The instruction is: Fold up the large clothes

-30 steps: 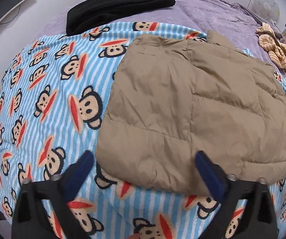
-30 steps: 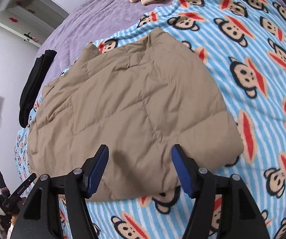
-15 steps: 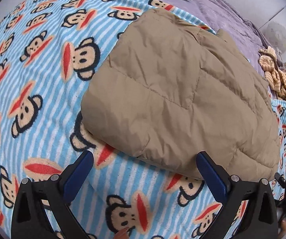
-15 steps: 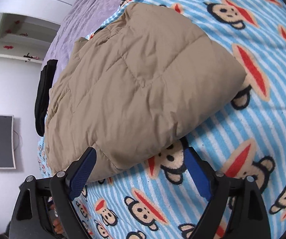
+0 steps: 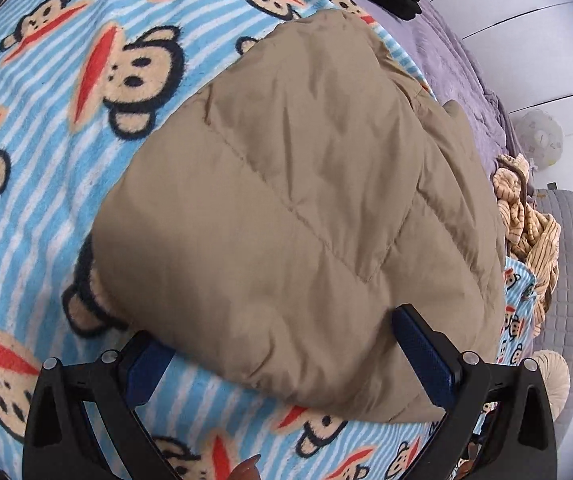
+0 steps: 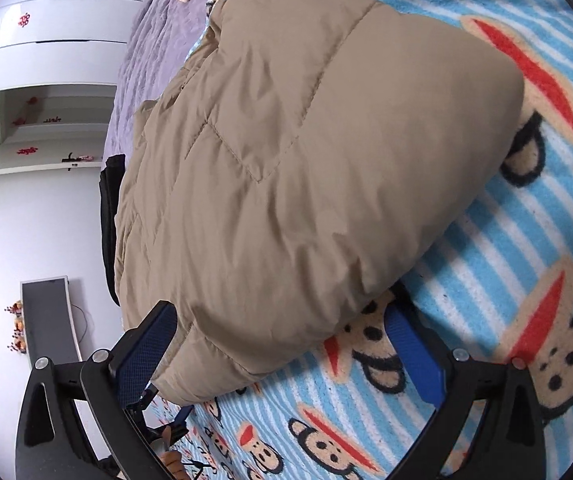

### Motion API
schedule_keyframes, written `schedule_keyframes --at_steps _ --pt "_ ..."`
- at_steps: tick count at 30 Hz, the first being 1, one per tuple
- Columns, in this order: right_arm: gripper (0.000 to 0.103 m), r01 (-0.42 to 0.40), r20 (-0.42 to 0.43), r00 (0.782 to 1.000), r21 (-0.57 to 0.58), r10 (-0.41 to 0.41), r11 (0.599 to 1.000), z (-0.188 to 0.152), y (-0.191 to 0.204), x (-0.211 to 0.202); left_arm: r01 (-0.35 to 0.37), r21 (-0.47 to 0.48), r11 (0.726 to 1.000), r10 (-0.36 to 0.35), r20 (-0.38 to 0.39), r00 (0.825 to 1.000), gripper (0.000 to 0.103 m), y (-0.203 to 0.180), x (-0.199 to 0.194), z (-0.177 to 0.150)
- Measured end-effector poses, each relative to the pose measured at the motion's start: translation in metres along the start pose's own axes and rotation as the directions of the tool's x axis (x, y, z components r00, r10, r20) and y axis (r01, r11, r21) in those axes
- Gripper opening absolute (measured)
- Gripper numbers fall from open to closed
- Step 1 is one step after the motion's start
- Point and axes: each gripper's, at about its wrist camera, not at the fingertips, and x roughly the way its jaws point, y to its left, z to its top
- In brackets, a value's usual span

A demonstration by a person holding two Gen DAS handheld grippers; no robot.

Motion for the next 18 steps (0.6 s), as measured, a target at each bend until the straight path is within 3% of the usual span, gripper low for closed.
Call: schedule_keyframes --at_steps 6,9,10,12,13,14,17,18 --pt "0.103 -0.114 -0.042 0.992 0.067 0.117 0.991 0.019 0.005 0.034 -0.02 -0.014 1.0 0.02 0.034 0.999 0.103 -0.011 0.017 0.015" --pt "0.103 -0.132 -0.053 0.989 0.114 0.139 0.985 0.025 0.001 0.046 -0.011 -0.049 0.999 0.013 0.025 1.0 0.102 -0.007 0.019 0.018" --pt "0.103 -0.133 -0.054 0.989 0.128 0.14 0.983 0.026 0.0 0.047 0.0 -0.055 0.999 0.002 0.023 1.0 0.097 -0.005 0.017 0.018" --pt "0.102 -0.143 -0.06 0.986 0.144 0.153 0.979 0.026 -0.001 0.046 0.044 -0.039 0.998 -0.043 0.019 0.999 0.053 -0.003 0.012 0.021" --pt "0.096 -0.138 -0.062 0.987 0.156 0.149 0.978 0.025 -0.004 0.045 0.071 -0.028 0.997 -0.07 0.023 0.997 0.04 -0.003 0.008 0.022" --pt "0.074 -0.128 -0.067 0.988 0.172 0.141 0.977 0.025 -0.007 0.045 0.09 -0.006 0.996 -0.09 0.032 0.995 0.024 -0.006 0.002 0.023" --pt "0.035 -0.172 -0.057 0.981 0.201 0.186 0.965 0.021 -0.011 0.044 0.045 0.13 0.99 -0.057 0.086 0.995 0.017 -0.025 -0.022 0.018" --pt "0.031 -0.173 -0.054 0.981 0.18 0.186 0.968 0.02 -0.007 0.042 0.024 0.179 0.984 -0.043 0.104 0.994 0.017 -0.033 -0.031 0.015"
